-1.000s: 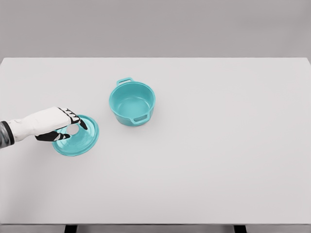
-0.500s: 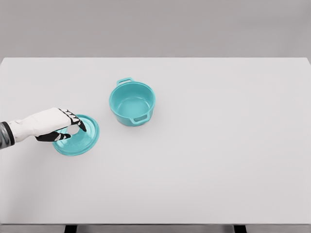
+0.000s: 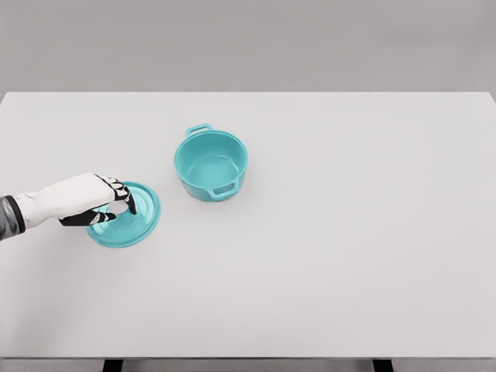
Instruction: Cover the pot with left arm
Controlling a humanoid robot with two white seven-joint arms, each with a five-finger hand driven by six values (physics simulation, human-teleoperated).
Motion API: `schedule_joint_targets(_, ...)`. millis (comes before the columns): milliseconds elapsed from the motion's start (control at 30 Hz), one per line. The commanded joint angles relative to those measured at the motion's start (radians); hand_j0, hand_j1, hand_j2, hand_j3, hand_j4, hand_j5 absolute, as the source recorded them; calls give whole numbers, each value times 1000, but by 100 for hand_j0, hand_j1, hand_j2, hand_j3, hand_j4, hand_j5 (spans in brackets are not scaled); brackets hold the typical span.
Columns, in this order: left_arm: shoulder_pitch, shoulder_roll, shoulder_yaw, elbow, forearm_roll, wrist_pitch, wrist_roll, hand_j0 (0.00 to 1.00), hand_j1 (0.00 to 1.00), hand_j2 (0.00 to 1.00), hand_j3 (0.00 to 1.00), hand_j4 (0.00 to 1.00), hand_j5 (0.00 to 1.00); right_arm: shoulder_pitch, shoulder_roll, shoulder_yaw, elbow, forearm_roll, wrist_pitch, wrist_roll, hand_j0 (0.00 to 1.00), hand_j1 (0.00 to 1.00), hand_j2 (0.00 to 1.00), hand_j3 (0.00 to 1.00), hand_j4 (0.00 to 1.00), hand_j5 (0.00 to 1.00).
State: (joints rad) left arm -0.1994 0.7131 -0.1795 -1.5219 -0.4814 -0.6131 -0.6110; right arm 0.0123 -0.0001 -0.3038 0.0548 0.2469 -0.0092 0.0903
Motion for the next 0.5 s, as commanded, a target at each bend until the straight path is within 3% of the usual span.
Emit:
schedule_joint_targets(0,0,2,2,-3,6,2,0,52,52,52,52,52,52,0,0,0,0,0,0,0,100,100,100,100,100,100)
schedule_joint_targets(467,0,14,12,-24,20,2,0,52,52,52,52,52,52,0,0,0,0,0,0,0,100,100,100,100,100,100)
